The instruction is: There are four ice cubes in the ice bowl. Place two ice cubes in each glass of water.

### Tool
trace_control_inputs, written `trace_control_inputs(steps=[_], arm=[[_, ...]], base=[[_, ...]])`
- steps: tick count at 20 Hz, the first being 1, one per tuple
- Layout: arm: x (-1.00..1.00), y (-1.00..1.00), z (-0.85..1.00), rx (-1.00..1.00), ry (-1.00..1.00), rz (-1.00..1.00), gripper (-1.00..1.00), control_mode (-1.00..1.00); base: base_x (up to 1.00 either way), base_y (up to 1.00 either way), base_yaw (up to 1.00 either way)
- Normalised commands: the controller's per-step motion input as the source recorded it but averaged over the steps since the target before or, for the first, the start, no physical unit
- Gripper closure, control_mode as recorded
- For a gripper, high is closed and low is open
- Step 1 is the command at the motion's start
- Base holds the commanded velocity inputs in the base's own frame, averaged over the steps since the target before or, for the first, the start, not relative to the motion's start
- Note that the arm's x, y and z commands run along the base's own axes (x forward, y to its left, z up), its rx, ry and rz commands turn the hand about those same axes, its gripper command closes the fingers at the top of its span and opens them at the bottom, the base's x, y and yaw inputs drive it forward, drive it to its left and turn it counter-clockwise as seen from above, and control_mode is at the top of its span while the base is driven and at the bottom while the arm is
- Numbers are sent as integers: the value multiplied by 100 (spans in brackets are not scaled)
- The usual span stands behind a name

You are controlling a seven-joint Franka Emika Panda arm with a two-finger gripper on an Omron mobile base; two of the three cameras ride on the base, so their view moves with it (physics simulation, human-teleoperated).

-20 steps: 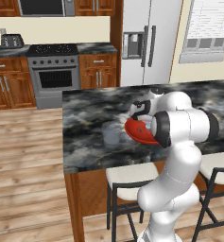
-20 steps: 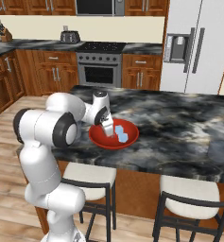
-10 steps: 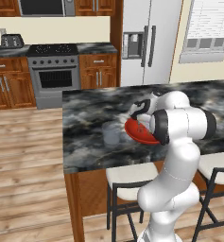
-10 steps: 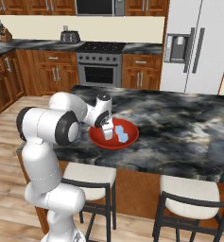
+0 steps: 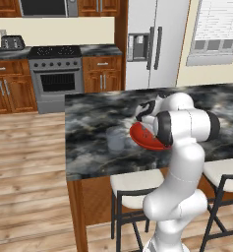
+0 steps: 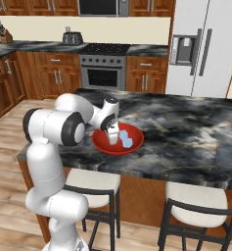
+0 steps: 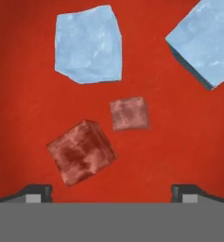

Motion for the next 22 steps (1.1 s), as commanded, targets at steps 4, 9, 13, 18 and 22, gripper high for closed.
trace_control_inputs(steps=[4, 9, 13, 18, 22], arm=[[28, -1, -6, 0, 1, 0, -100, -100], [15, 0, -24, 0, 0, 0, -100, -100], [15, 0, -36, 0, 0, 0, -100, -100], [23, -1, -22, 0, 1, 0, -100, -100], [11, -2, -25, 0, 3, 0, -100, -100]], base=[[0, 0, 0], [0, 0, 0], [0, 0, 0], [0, 0, 0], [0, 0, 0]])
